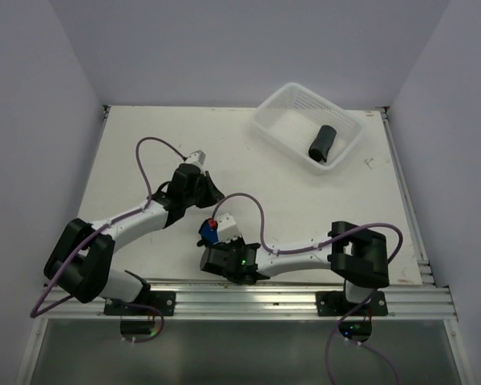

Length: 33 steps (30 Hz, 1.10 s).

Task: Roll the towels
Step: Roll the towel

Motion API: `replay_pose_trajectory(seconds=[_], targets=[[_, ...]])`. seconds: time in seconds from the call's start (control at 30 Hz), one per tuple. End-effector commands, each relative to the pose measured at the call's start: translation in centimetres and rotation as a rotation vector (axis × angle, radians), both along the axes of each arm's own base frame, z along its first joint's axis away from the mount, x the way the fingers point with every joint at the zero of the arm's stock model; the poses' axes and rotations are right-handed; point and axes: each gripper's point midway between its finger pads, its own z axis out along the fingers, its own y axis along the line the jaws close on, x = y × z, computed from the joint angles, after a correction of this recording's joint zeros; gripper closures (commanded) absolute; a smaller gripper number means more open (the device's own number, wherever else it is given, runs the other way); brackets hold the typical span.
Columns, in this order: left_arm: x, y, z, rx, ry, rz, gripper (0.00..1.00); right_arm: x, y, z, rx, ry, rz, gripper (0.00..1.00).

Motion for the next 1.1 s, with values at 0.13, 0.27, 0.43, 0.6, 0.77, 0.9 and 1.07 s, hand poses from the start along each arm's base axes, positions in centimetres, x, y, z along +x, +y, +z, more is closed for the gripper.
replay_pose_trajectory(seconds=[0.13,0.27,0.43,0.6,0.77,0.9,1.07], targets=[[-0.2,0.1,-0.5,0.021,0.011,-0.031,0.99,1.0,-0.1,1.5,-0.163,-0.222,-0.009,1.0],[-1.6,-0.2,-0.9,-0.023,0.033,-0.06,0.99,-0.1,1.1,1.2,-0.278,-0.286,0.063,1.0],[-4.2,0.6,-2.3,-0.058,0.078,-0.054,0.99,-1.5,2.3,0.5,-0.43,-0.305,0.153,1.0],[-5.9,1.7,-3.0,-0.08,0.078,-0.019,1.0,-2.6,3.7,-0.3,-0.527,-0.318,0.194,1.0],[-7.1,2.6,-3.0,-0.097,0.071,0.006,1.0,-3.3,4.3,0.0,-0.593,-0.348,0.234,1.0],[-7.6,2.8,-2.6,-0.111,0.061,0.011,1.0,-3.7,4.3,-0.2,-0.629,-0.356,0.257,1.0],[-9.2,2.4,-3.2,-0.161,0.095,-0.014,1.0,-3.9,4.8,-0.2,-0.664,-0.38,0.275,1.0]])
